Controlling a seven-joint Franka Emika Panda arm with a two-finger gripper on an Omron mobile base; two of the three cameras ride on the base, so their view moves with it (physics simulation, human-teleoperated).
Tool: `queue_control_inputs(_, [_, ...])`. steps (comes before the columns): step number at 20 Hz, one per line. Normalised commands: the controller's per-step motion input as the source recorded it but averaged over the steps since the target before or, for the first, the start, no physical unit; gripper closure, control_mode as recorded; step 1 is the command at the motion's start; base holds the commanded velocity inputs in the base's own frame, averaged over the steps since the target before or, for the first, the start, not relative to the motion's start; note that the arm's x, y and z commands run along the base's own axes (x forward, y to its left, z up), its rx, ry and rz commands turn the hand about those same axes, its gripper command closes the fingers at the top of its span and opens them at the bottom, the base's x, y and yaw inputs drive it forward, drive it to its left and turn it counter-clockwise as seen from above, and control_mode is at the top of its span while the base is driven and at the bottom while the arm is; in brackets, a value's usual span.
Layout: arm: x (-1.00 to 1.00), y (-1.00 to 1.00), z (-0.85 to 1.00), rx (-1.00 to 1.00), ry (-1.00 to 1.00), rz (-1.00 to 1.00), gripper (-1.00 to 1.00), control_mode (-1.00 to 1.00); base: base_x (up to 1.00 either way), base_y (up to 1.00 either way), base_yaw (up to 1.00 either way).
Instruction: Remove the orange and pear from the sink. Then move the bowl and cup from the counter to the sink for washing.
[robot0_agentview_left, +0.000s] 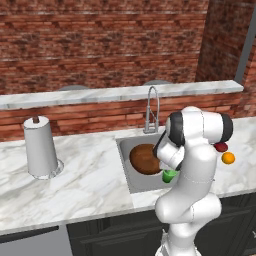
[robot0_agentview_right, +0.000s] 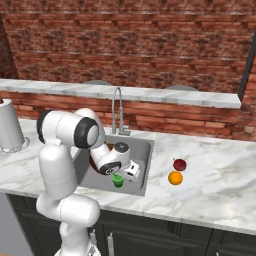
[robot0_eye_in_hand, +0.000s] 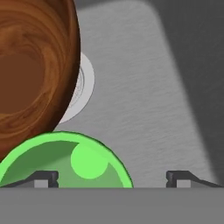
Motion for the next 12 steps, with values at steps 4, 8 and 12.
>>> queue_control_inputs(4, [-0.01,-0.08,0.2,0.0,0.01,0.07,-1.0,-1.0,0.0,0.0,0.0])
queue_control_inputs(8, [0.0,-0.1,0.25,0.0,0.02,0.07,-1.0,-1.0,0.0,0.0,0.0])
queue_control_inputs(12, [-0.02,-0.09,0.28,0.0,0.03,0.07,-1.0,-1.0,0.0,0.0,0.0])
